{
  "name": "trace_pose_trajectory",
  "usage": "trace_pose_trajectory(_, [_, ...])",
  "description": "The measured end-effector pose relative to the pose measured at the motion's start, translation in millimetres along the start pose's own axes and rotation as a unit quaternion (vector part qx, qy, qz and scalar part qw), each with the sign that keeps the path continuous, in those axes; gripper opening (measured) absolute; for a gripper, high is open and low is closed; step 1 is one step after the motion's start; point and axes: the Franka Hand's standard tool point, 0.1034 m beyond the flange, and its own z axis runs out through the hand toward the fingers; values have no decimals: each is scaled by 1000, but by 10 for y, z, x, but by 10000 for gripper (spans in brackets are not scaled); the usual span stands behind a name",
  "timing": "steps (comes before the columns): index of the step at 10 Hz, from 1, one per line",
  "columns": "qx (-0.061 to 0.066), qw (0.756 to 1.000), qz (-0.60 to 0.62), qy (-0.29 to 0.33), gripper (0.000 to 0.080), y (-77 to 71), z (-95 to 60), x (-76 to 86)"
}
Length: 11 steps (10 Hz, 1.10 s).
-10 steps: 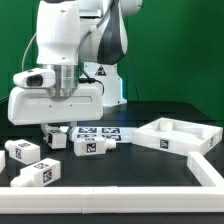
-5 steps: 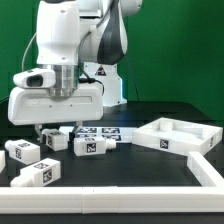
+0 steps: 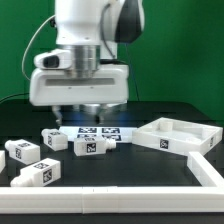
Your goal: Assemble one leg
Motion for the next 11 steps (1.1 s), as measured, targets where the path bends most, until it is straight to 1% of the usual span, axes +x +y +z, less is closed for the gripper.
trace_pose_trajectory(1, [1,1000,9,-4,649,-168,-50,109])
trace_pose_trajectory(2, [0,1000,-13,-1,649,-119,-36,107])
trace_pose_trajectory(5, [0,1000,-16,-1,649,-149,-32,102])
trace_pose_trajectory(6, [5,999,36,-20,649,-311,-23,64])
trace_pose_trajectory(7, [14,998,59,-36,649,-531,-82,108])
trace_pose_trajectory(8, [27,996,79,-40,649,-637,-167,200])
trace_pose_trajectory(9, [29,996,82,-35,649,-650,-195,251])
trace_pose_trajectory(11, [29,996,80,-38,649,-646,-168,223])
